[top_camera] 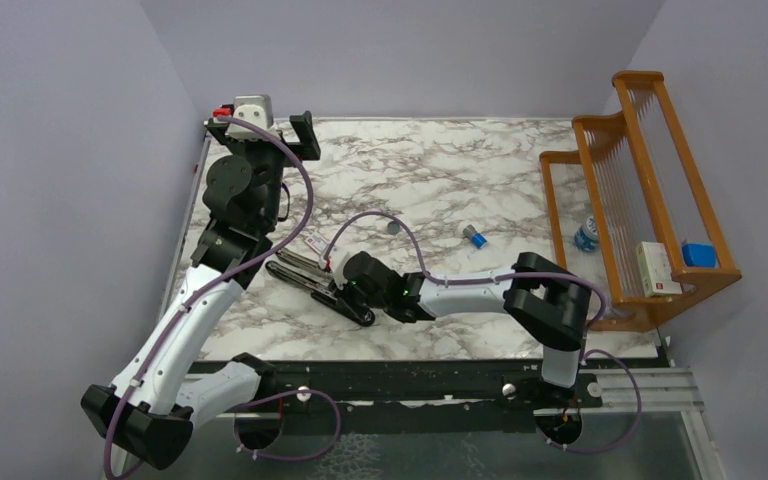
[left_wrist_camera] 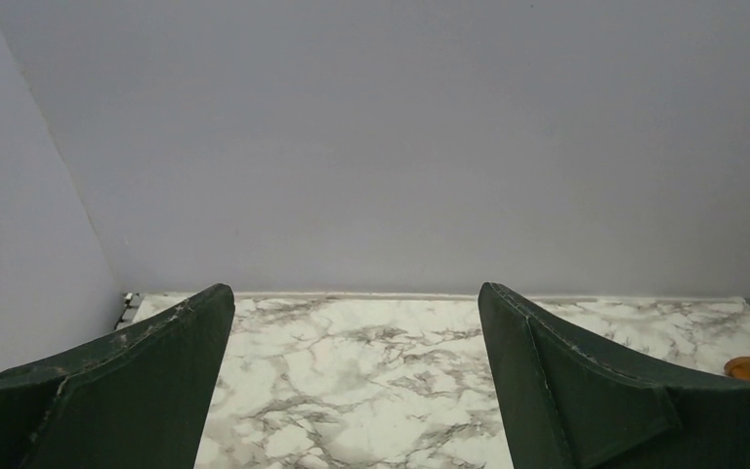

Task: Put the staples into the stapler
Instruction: Place the stapler at the center of the board.

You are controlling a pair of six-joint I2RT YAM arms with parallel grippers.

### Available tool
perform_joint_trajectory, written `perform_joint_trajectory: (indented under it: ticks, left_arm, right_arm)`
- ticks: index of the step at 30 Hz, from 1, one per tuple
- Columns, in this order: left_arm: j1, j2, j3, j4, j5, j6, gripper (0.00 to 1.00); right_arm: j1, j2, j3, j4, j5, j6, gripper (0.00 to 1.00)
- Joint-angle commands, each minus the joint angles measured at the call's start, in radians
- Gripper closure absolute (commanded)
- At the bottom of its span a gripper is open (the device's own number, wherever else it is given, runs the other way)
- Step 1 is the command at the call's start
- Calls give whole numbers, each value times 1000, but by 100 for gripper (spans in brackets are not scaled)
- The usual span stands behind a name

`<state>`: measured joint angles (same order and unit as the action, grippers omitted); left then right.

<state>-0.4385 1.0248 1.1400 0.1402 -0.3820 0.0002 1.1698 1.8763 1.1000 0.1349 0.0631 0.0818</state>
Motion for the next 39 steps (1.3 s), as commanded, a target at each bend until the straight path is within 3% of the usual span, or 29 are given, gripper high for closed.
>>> perform_joint_trajectory:
  ticks: [1, 39]
  left_arm:
    - [6, -9, -15, 13, -4, -11, 1]
    - [6, -14, -70, -31, 35, -105, 1]
  right_arm:
    - [1, 17, -12, 100, 30, 31, 99]
    - [-86, 43, -98, 85, 69, -120, 99]
